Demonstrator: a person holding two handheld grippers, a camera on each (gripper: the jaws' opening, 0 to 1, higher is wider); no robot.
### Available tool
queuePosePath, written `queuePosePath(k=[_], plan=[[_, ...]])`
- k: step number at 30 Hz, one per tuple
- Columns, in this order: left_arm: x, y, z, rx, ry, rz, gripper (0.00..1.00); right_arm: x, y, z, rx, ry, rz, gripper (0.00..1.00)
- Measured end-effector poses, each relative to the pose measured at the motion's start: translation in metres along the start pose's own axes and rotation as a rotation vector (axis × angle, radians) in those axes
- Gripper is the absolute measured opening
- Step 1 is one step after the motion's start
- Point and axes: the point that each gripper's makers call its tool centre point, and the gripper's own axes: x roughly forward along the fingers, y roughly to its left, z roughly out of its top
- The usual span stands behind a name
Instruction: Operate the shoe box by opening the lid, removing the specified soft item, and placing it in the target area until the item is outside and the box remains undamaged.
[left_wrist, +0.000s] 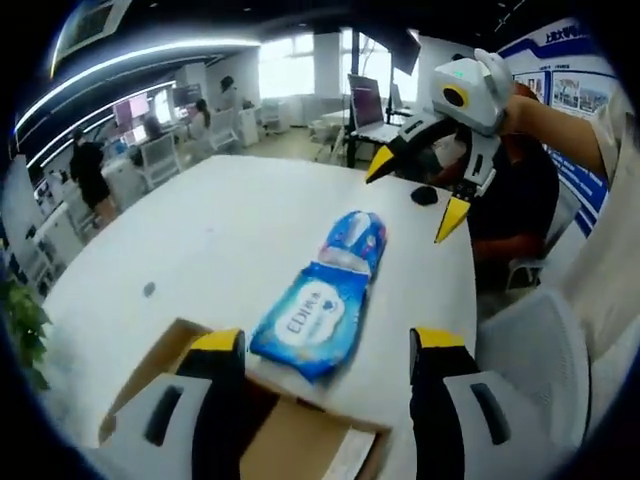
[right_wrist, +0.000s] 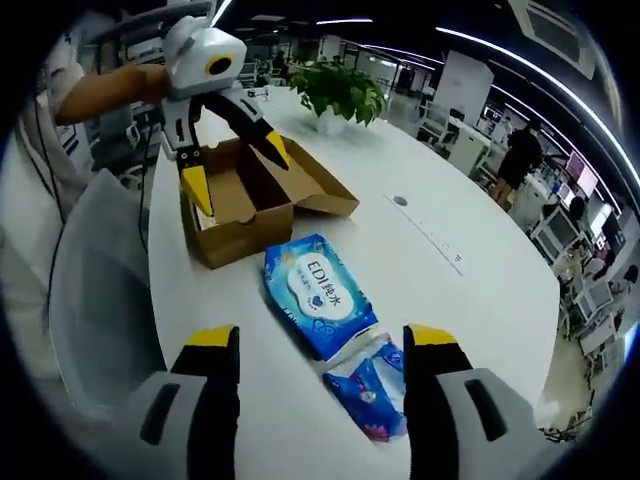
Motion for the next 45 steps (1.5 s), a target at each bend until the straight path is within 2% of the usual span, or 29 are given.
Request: queuePosePath(k=[6,16,21,40,45], plan=[[-0.026,0.013,-0.022,-0.052,-0.014,0.061,0.69,0.013,0.022,0.013,-0.051,0.001,0.067,0.68],[-0.066,0.038,-0.068,-0.155,-0.007,0.172,0.72,0.034,0.043,0.035,-0.088,-0.015,0.139,0.71],[-0.082,0.049,-0.092,-0.223,0.005,0.231,0.72,0.046,0.050,0.043,-0.106,-0.015,0.166,0.71],[-0.140,0.072,-0.158,-0.366,0.031,0.386,0.68,0.093,0.089,0.078,-0.190,-0.041,0.305,0.62],[-0.158,0.081,-0.183,-0.422,0.055,0.445,0.66,0.106,0.095,0.086,-0.207,-0.038,0.336,0.61]])
